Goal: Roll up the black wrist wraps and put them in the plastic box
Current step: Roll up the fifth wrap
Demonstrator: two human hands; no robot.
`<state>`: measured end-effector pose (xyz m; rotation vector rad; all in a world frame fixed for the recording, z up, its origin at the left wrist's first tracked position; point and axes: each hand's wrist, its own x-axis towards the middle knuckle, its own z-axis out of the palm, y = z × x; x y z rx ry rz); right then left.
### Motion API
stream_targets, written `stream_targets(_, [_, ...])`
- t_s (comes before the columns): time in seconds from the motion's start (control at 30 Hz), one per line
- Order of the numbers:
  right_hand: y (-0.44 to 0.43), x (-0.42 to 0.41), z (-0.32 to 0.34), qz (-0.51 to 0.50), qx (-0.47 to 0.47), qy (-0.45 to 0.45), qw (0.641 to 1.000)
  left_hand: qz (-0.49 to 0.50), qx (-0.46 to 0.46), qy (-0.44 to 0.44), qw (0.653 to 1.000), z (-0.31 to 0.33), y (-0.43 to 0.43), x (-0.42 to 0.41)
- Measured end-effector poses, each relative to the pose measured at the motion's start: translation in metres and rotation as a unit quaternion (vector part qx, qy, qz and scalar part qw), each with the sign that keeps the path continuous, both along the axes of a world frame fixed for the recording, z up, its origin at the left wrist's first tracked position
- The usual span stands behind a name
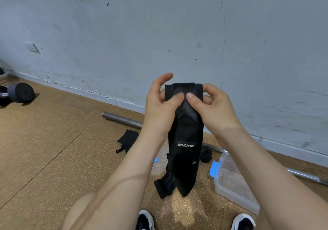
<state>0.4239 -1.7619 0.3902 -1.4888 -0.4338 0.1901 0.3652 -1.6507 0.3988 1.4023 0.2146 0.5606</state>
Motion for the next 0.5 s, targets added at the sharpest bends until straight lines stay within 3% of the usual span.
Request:
stream_targets(0.1, [0.01, -0.006, -0.01, -0.031, -0.058, -0.091, 0.994, 0.088, 0.019, 0.022, 0.996, -0.008, -0.003, 0.006])
stream_targets(0.2, [0.018, -0.015, -0.017, -0.057, -0.068, -0.1, 0.991, 0.164, 0.146, 0.0, 0.976, -0.013, -0.006, 0.007])
stream_targets(0.33, [0.025, -0.022, -0.019, -0.144, -0.067, -0.11, 0.981, 0.187, 0.29, -0.035, 0.938, -0.008, -0.011, 0.008])
stream_targets(0.4, [0.028, -0.024, -0.016, -0.171, -0.057, -0.159, 0.971, 0.19, 0.228, -0.011, 0.955, -0.007, -0.012, 0.007])
stream_targets(0.5, [0.028, -0.02, -0.011, -0.194, -0.059, -0.217, 0.955, 0.187, 0.06, 0.081, 0.977, -0.003, -0.009, 0.005])
